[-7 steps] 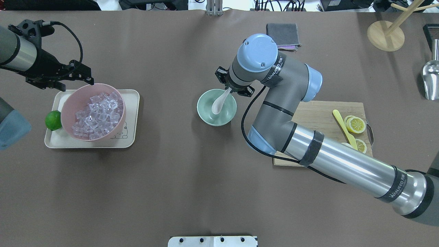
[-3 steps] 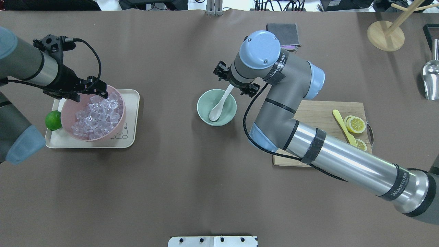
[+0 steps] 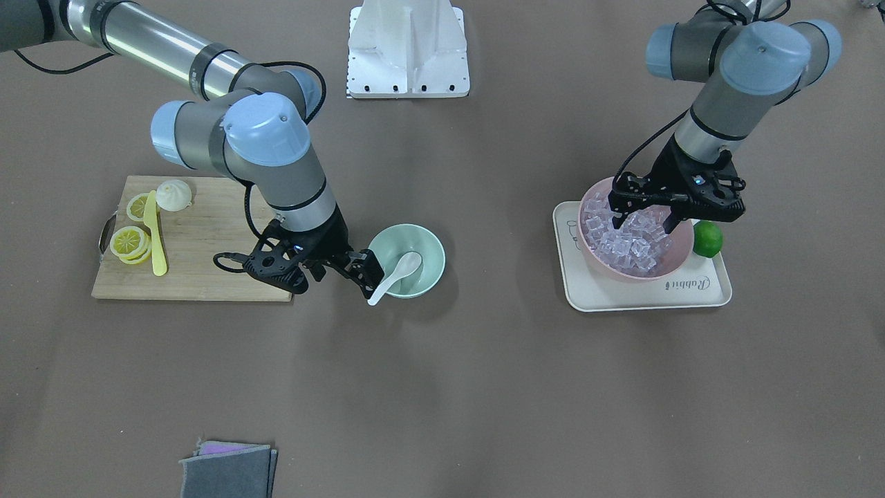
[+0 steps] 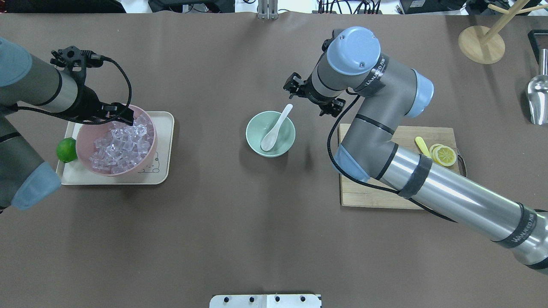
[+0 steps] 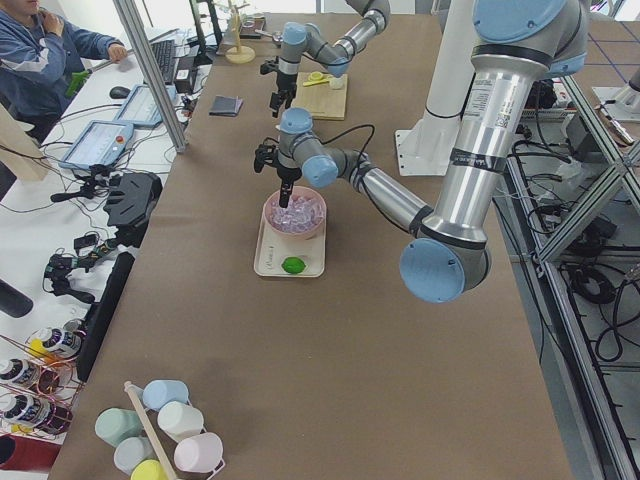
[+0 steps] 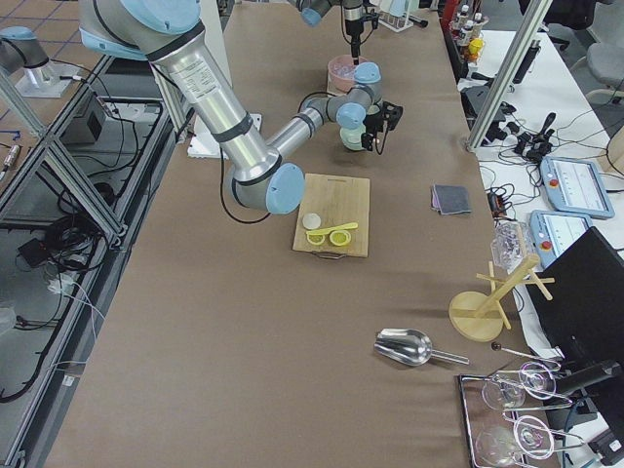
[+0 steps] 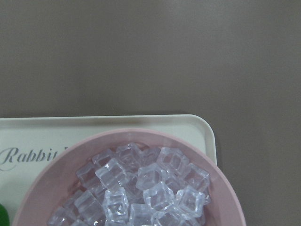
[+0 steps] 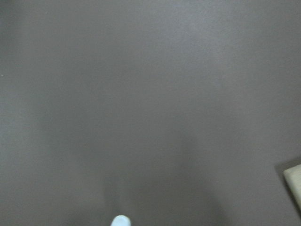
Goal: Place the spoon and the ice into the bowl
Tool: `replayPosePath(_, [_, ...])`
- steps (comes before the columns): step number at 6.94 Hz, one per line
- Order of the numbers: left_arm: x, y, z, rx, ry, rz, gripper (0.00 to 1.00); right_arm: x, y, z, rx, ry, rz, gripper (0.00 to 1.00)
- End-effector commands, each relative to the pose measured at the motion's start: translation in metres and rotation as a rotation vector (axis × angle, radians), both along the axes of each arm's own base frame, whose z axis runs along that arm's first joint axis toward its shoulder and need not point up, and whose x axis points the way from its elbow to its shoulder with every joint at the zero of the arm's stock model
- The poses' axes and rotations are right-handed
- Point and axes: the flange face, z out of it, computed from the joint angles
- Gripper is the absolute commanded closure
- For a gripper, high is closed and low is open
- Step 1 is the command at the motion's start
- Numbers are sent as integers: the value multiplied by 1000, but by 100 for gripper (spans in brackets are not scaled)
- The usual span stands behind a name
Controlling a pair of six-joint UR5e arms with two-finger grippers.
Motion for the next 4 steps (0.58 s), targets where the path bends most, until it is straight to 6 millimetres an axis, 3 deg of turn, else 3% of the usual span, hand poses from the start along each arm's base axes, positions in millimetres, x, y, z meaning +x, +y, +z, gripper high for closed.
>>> replayPosePath(1, [23, -1, -2, 76, -45, 27, 10, 47, 9, 38, 59, 24, -71, 0])
replayPosePath(3, [48, 11, -9, 98, -41, 70, 10, 103, 4, 71, 76, 29, -118, 0])
replayPosePath(4, [46, 11, -7, 178, -71, 131, 10, 120, 4, 78, 71, 24, -120, 0])
